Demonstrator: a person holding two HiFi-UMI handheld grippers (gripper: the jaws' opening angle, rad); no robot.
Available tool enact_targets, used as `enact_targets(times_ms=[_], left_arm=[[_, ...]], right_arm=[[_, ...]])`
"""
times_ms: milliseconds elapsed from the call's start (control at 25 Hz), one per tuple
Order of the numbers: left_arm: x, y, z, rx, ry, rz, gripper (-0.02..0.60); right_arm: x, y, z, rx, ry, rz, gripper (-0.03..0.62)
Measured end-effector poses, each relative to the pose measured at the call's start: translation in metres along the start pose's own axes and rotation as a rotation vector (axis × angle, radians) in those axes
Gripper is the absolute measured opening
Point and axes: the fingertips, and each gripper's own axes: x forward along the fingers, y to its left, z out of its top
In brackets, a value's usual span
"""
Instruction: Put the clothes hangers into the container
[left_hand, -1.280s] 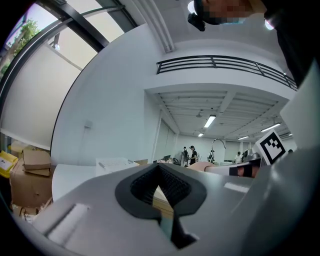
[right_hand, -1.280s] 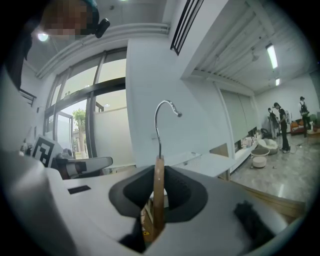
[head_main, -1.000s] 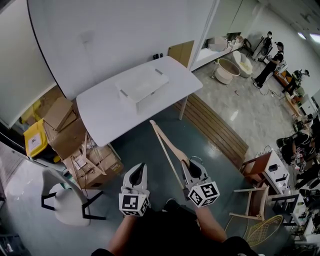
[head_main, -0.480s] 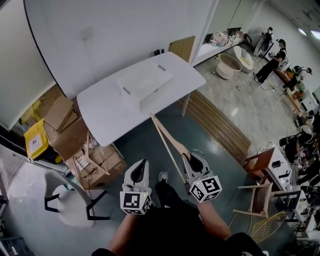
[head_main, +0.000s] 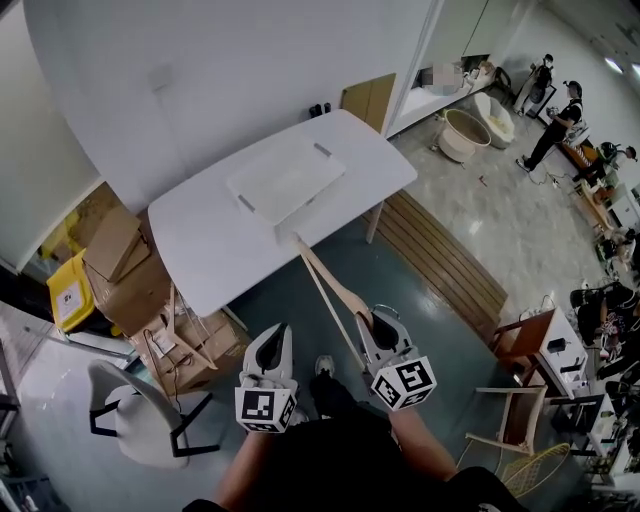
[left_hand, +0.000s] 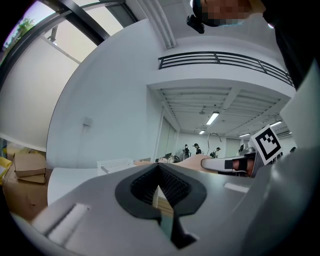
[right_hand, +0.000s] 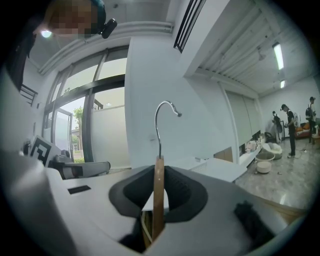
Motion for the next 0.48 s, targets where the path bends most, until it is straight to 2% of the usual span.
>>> enact_targets(times_ms=[480], left_arm=[[0.111, 0.010, 0.019, 0.025, -0.003, 0.033, 0.005]], right_arm=[[0.078, -0.070, 0.020, 0.023, 0.014, 0.086, 0.063]])
